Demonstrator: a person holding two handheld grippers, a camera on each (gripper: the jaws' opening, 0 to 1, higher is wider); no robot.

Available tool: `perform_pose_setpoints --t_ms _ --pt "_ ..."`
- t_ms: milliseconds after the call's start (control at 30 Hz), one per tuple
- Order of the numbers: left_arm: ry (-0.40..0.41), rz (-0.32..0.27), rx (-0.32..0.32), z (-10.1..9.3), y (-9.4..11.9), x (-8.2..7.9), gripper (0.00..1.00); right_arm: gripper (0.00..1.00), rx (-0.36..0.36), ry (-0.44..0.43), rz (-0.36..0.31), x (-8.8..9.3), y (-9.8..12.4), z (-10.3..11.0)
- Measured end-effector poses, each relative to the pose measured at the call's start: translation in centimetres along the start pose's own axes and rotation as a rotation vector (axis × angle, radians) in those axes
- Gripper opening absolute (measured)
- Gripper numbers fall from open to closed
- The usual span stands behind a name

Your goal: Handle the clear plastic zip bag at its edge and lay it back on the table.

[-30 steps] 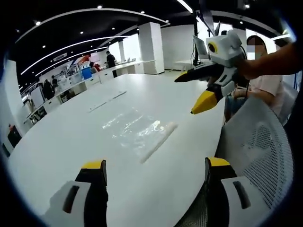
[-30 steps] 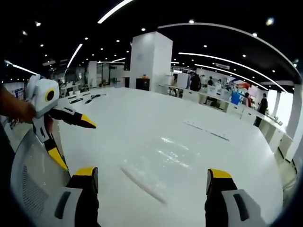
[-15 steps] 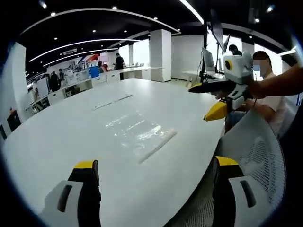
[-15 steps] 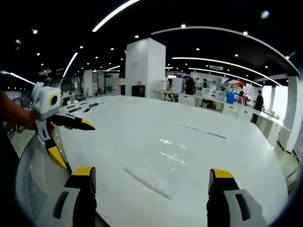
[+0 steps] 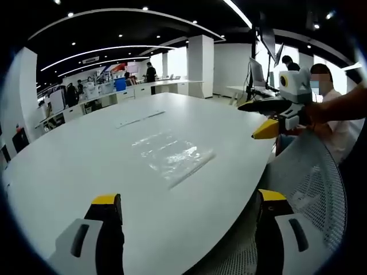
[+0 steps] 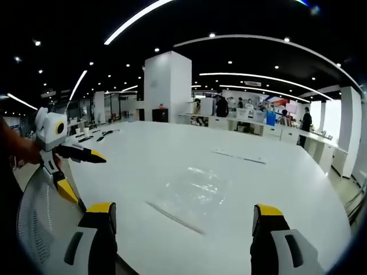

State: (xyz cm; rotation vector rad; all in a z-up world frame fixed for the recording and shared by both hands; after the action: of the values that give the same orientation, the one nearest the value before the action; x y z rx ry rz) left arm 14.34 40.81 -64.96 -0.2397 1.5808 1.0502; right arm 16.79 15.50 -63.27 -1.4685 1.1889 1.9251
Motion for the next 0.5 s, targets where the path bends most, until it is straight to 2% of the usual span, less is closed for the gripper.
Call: perform_pose_setpoints --t_ms 500 --pt "-0.006 0.002 -0.037 0.5 1.1 0.7 0.92 0.98 0.019 -0.008 -0.014 1.4 -0.5 0.6"
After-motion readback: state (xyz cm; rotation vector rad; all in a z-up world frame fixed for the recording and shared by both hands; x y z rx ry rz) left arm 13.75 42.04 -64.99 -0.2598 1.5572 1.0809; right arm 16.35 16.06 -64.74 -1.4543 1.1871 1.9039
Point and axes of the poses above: the point that each gripper's makers call its tool centre point, and the gripper's own axes: y roughly backward along the fingers, z roughly to its left, x roughly out of its underside, the point moved 6 cm from there along y, roughly backward along the fingers, and after that the axes turned 5 degrees about -y, right-handed, at the moved point
